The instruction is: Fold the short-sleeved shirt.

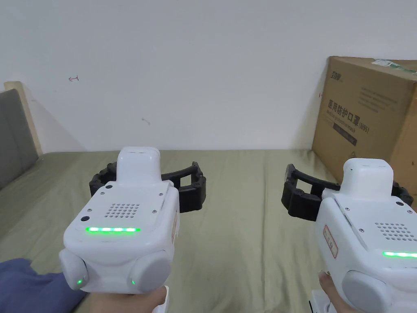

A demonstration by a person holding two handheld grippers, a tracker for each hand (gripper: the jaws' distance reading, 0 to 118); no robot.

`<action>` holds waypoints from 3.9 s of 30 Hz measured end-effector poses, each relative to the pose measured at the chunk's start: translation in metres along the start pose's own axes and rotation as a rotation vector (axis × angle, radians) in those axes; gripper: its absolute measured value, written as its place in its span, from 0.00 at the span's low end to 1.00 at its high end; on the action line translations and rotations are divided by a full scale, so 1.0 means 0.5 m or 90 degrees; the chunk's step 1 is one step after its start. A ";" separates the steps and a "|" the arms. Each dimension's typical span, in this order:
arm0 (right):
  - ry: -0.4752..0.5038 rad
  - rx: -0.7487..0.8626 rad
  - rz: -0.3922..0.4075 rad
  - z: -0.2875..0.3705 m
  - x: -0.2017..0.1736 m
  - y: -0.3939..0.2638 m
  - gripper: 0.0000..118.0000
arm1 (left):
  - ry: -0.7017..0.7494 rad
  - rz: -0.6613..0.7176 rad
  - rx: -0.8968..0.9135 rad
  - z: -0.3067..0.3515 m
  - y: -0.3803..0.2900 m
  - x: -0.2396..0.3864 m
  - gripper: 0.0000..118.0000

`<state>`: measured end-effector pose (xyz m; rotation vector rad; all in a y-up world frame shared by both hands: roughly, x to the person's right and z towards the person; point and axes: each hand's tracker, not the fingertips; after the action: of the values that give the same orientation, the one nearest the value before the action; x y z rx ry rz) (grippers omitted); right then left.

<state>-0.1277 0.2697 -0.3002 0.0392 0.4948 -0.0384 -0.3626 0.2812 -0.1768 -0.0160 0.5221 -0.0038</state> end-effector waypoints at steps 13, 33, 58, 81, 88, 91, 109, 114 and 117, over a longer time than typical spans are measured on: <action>-0.026 -0.023 -0.023 0.000 0.034 -0.017 0.00 | -0.005 -0.028 -0.052 -0.015 -0.029 0.005 0.00; 0.368 -0.129 -0.013 -0.076 -0.475 -0.073 0.00 | 0.366 0.093 -0.105 0.220 -0.050 -0.507 0.00; 0.256 -0.363 0.049 -0.166 -0.309 -0.258 0.00 | 0.239 0.253 -0.719 -0.136 -0.534 -0.796 0.97; 0.320 -0.354 0.053 -0.134 -0.295 -0.229 0.00 | 0.218 0.087 -0.458 0.108 -0.354 -0.769 0.00; 0.289 -0.305 0.009 -0.120 -0.221 -0.179 0.00 | 0.183 0.062 -0.294 0.183 -0.096 -0.693 0.00; 0.268 -0.279 -0.004 -0.109 -0.176 -0.152 0.00 | 0.117 -0.004 -0.216 0.165 0.035 -0.604 0.00; 0.088 -0.182 -0.067 0.018 0.162 -0.034 0.00 | -0.327 0.046 -0.238 -0.102 0.149 -0.029 0.00; 0.054 -0.207 -0.074 0.029 0.212 -0.069 0.00 | -0.384 0.100 -0.473 -0.237 -0.050 0.111 0.00; 0.042 -0.230 -0.085 0.027 0.225 -0.095 0.00 | -0.399 0.114 -0.605 -0.279 -0.177 0.179 0.11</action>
<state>-0.0248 0.2186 -0.3430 -0.3483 0.5642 -0.0782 -0.3546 0.1903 -0.3407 -0.8736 -0.1420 0.4128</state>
